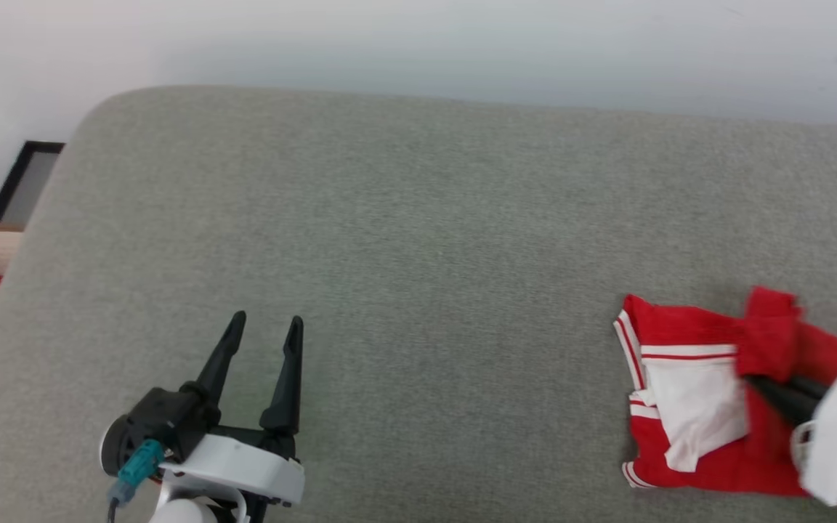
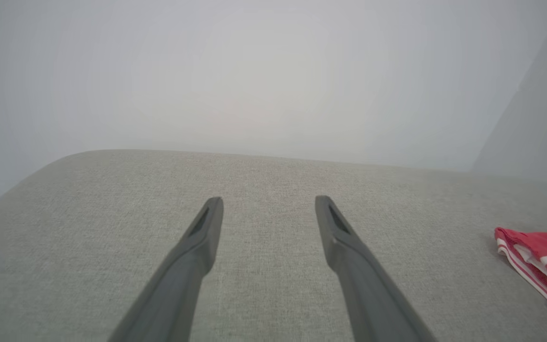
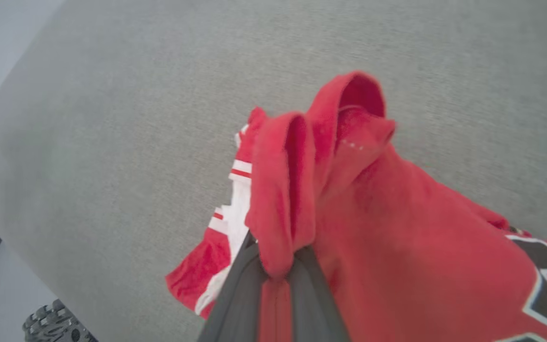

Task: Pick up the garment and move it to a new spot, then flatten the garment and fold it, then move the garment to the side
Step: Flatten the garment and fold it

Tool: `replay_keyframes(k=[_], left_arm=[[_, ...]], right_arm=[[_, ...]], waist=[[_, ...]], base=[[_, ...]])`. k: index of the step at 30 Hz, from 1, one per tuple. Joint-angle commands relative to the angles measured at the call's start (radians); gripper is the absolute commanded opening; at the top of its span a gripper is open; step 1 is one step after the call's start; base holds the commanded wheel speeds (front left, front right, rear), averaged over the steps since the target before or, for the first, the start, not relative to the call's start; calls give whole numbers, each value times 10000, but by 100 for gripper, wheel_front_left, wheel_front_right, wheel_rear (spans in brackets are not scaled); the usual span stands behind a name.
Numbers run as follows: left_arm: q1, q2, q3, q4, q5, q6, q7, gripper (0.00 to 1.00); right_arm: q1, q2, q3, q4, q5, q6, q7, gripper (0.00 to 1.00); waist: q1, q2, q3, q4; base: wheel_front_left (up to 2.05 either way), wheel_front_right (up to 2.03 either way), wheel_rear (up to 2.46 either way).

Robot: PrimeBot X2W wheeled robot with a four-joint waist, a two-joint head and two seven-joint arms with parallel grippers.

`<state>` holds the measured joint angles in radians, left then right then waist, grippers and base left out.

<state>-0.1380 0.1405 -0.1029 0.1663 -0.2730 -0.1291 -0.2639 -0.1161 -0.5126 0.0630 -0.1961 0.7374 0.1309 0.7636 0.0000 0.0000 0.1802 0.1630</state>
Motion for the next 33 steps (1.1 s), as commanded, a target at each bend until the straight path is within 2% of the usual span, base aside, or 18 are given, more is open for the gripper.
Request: replay_keyframes(k=[1,5,11,20,21,22,23,24,25,29,33], left_arm=[[89,-41,-18,-27,-16,-24,2,100],[115,-97,-37,-11,-23,-24,2,100],[-114,-165,-180,93,-122,-24,2,100],[-223,-211,-172,212,-251,-25,2,100],[-210,-215,-160,230,-240,-25,2,100],[-189,-221,-159,242,-245,-25,2,100],[-158,-218,-157,260,-243,-25,2,100],[-124,-206,-136,277,-242,-25,2,100],[-98,-198,-129,285,-257,-25,2,100],[9,-135,-113,349,-312,-25,2,100],[82,-59,-113,429,-385,-25,2,100]], right_arm=[[-170,94,336,26,-83,-4,26,0],[-465,209,915,296,-207,-4,-44,0],[-862,180,2151,1584,-397,-4,-272,0],[-1500,190,3215,3299,-433,-6,-1517,0],[-1603,216,3277,3376,-390,-6,-1657,4],[-1701,204,3317,3424,-386,-6,-1789,28],[-1781,169,3387,3458,-375,-6,-1883,47],[-1849,150,3444,3473,-314,-6,-1980,94],[-1909,153,3449,3479,-234,-6,-2067,100],[-2111,51,3442,3266,116,-4,-2351,100],[-2204,-310,3433,2897,447,-4,-2945,100]], waist=[[0,0,-98,169],[0,0,-101,264],[0,0,1,478],[0,0,97,586],[0,0,80,558],[0,0,48,523],[0,0,9,483],[0,0,-35,429],[0,0,-78,373],[0,0,-282,121],[0,0,-467,-165]], base=[[0,0,0],[0,0,0],[0,0,0],[0,0,0],[0,0,0],[0,0,0],[0,0,0],[0,0,0],[0,0,0],[0,0,0],[0,0,0]])
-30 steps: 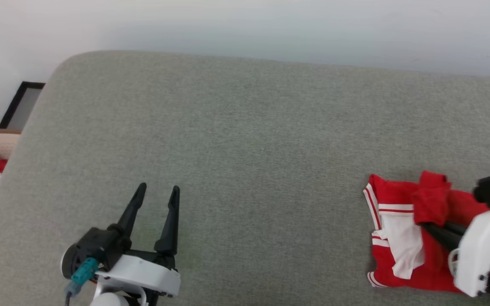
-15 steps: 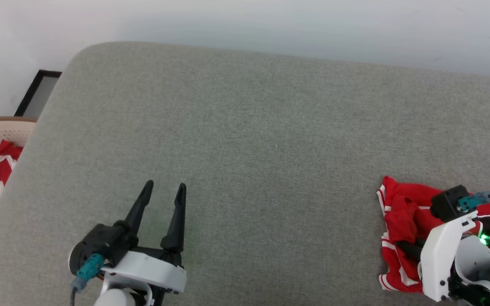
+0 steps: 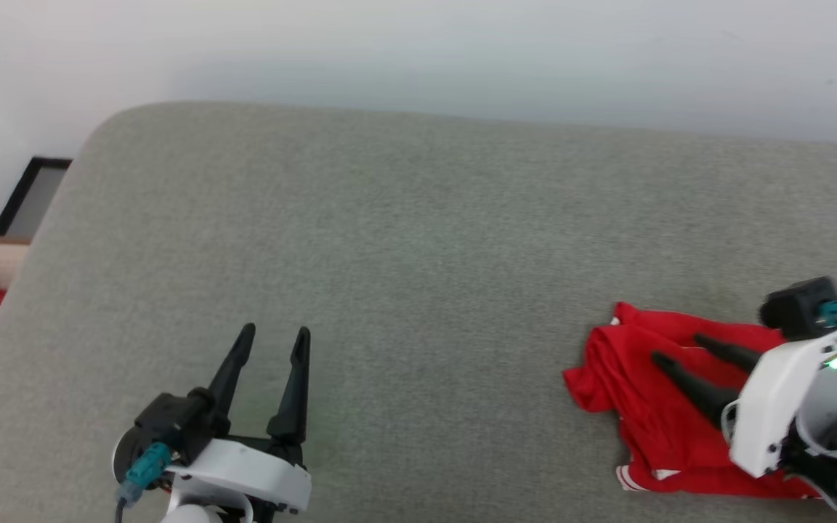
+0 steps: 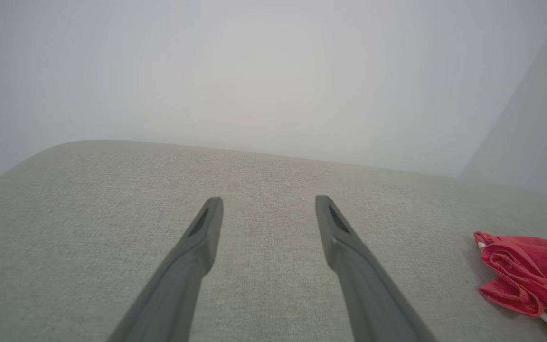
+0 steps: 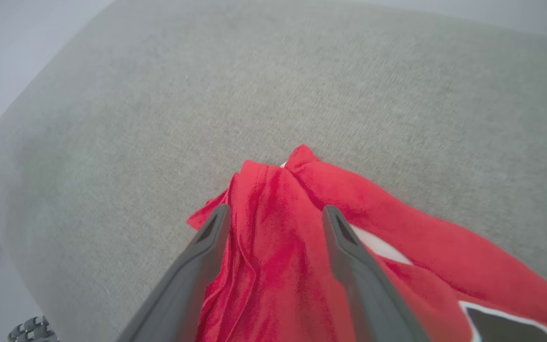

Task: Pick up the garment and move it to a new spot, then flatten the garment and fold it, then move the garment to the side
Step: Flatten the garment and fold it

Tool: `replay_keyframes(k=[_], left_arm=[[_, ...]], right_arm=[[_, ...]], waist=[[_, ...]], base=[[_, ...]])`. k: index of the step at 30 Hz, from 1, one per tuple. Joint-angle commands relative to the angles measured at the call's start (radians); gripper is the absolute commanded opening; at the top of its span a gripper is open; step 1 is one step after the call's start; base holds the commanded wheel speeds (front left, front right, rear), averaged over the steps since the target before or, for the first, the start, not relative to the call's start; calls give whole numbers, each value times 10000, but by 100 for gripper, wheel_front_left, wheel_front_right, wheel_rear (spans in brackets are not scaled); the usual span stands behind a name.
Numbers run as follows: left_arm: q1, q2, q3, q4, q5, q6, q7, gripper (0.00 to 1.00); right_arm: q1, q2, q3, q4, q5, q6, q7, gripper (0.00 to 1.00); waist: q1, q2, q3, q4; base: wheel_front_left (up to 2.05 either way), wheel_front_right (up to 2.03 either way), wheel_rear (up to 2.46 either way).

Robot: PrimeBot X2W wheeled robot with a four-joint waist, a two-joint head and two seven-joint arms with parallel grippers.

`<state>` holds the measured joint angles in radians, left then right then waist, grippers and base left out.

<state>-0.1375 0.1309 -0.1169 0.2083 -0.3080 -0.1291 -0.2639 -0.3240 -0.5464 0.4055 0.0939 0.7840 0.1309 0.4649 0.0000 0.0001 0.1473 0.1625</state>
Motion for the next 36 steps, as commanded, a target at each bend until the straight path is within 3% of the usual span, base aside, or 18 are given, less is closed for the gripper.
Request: replay_keyframes(k=[1,6,11,19,27,36], left_arm=[[102,48,3,39,-69,-25,2,100],[141,55,-127,330,-329,-25,2,100],[113,68,-168,943,-533,-25,2,100],[285,112,354,1423,-328,-25,2,100],[714,242,638,1184,-81,-25,2,100],[1362,207,948,601,18,-25,2,100]], right_arm=[[-85,-70,-46,-11,101,-6,-166,100],[209,-631,-264,347,487,-4,-1706,100],[232,-841,-368,1559,338,-4,-3600,100],[-222,-306,-299,3192,-526,-4,-6004,100],[151,223,-517,3642,-596,-6,-6953,100],[1171,778,-1087,2990,-740,-6,-7243,100]], waist=[[0,-1,-180,-229],[0,-1,-340,-527],[0,-1,-511,-777],[0,-1,-1085,-1239],[0,-1,-1556,-1405],[0,-1,-1753,-1414]], base=[[0,0,0],[0,0,0],[0,0,0],[0,0,0],[0,0,0],[0,0,0]])
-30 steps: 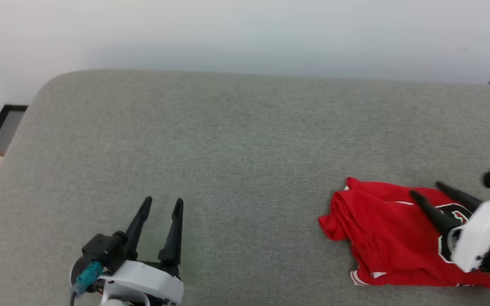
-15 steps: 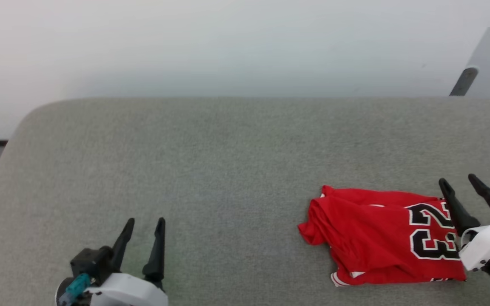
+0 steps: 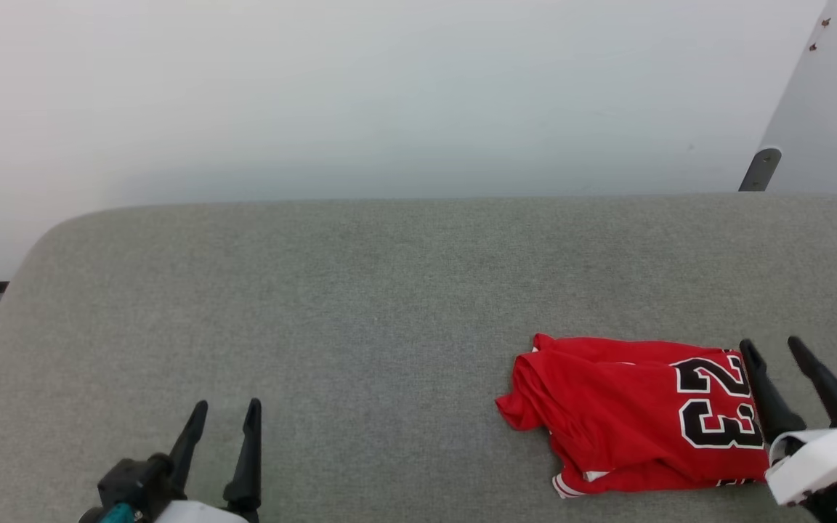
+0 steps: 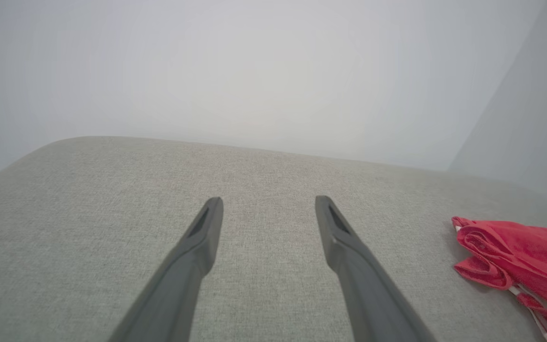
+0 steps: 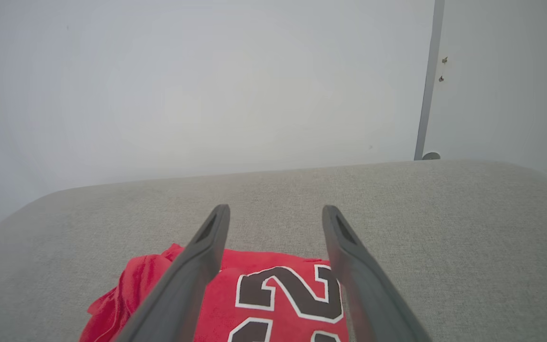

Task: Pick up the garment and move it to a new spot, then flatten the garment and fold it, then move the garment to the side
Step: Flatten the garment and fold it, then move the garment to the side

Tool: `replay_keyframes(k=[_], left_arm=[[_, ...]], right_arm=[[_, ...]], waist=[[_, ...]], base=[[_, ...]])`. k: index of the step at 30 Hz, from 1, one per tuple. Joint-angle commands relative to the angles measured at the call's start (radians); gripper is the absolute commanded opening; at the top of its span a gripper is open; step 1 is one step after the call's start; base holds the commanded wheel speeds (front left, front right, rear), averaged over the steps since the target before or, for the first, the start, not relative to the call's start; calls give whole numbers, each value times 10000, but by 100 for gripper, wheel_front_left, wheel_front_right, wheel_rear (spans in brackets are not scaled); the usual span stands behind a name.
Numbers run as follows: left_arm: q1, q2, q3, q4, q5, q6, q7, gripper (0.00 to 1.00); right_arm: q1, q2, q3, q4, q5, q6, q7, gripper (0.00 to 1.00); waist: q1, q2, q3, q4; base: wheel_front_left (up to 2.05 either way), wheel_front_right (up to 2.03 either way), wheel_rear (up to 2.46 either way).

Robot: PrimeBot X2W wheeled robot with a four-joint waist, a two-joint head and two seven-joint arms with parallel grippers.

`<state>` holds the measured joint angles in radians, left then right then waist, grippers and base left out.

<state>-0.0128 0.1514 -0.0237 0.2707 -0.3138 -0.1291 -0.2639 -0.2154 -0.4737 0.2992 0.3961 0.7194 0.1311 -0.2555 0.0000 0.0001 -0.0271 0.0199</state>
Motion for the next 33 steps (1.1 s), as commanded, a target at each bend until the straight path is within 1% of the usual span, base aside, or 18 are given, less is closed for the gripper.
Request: replay_keyframes(k=[1,11,12,20,26,33], left_arm=[[180,17,25,-91,119,-25,2,100],[882,-135,126,-757,505,-25,2,100],[882,-135,126,-757,505,-25,2,100],[1484,-292,401,-1289,572,-25,2,100],[1600,-364,370,-1439,602,-25,2,100],[1459,-389,342,-1489,631,-25,2,100]], right_arm=[[199,101,-104,-115,-124,-8,-56,100],[1731,449,-1437,-1129,-311,-6,-93,100],[1731,449,-1437,-1129,-311,-6,-93,100],[2839,893,-2507,-2102,-596,-6,77,100],[3287,1152,-3059,-2762,-878,-6,431,100],[3383,1439,-3335,-3170,-1182,-6,736,100]], waist=[[0,-1,-28,25],[0,-1,-193,237],[0,-1,-193,237],[0,-1,-165,352],[0,-1,-98,401],[0,-1,-76,384]], base=[[0,0,0],[0,0,0],[0,0,0],[0,0,0],[0,0,0],[0,0,0]])
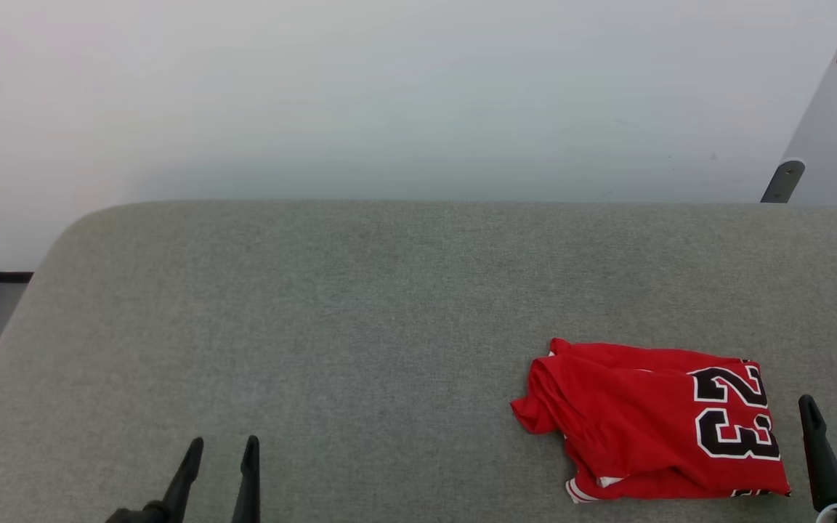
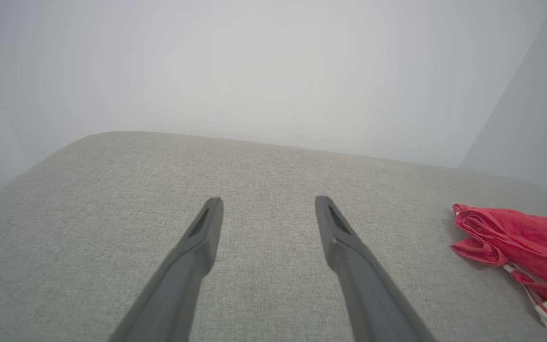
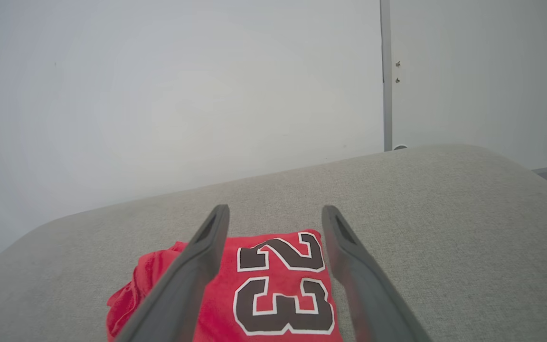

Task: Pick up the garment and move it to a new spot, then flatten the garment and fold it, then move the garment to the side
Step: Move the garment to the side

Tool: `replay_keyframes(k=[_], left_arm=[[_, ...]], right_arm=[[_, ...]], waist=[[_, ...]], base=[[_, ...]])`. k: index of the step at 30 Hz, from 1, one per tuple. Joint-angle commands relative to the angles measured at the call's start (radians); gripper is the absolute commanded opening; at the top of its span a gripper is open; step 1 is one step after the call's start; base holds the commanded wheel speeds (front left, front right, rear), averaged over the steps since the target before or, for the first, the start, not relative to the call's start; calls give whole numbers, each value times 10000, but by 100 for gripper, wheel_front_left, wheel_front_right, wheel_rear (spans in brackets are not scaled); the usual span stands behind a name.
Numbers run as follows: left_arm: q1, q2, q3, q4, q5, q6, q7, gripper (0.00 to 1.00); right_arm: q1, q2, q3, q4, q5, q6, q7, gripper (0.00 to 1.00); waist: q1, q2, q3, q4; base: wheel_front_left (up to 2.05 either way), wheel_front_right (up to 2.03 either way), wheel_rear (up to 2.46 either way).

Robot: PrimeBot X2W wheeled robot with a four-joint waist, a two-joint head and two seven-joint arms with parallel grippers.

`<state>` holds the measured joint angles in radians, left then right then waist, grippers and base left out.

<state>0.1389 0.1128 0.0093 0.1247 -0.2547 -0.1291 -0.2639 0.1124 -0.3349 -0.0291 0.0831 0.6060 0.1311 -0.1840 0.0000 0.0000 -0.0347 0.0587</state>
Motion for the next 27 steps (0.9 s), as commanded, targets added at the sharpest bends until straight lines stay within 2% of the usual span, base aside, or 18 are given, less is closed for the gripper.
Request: replay_keyframes(k=[1,17,20,23,27], left_arm=[[-59,0,14,-34,37,-25,2,100],[-120,-13,-42,0,-68,-25,2,100],[-113,-42,-22,-18,-84,-25,2,100],[-160,-63,-49,-33,-98,-25,2,100],[-327,-73,-156,-5,-229,-25,2,100]], right_arm=[[115,79,-80,-80,-105,-6,51,100],[125,214,-225,-412,-404,-6,324,100],[-114,44,-202,-394,-519,-6,480,100],[-424,-286,-27,-277,-518,-6,1224,100],[-1027,-1383,747,-42,-430,-8,3188,100]], waist=[[0,0,1,-8],[0,0,66,95],[0,0,103,32],[0,0,178,-65],[0,0,405,-168]], base=[[0,0,0],[0,0,0],[0,0,0],[0,0,0],[0,0,0]])
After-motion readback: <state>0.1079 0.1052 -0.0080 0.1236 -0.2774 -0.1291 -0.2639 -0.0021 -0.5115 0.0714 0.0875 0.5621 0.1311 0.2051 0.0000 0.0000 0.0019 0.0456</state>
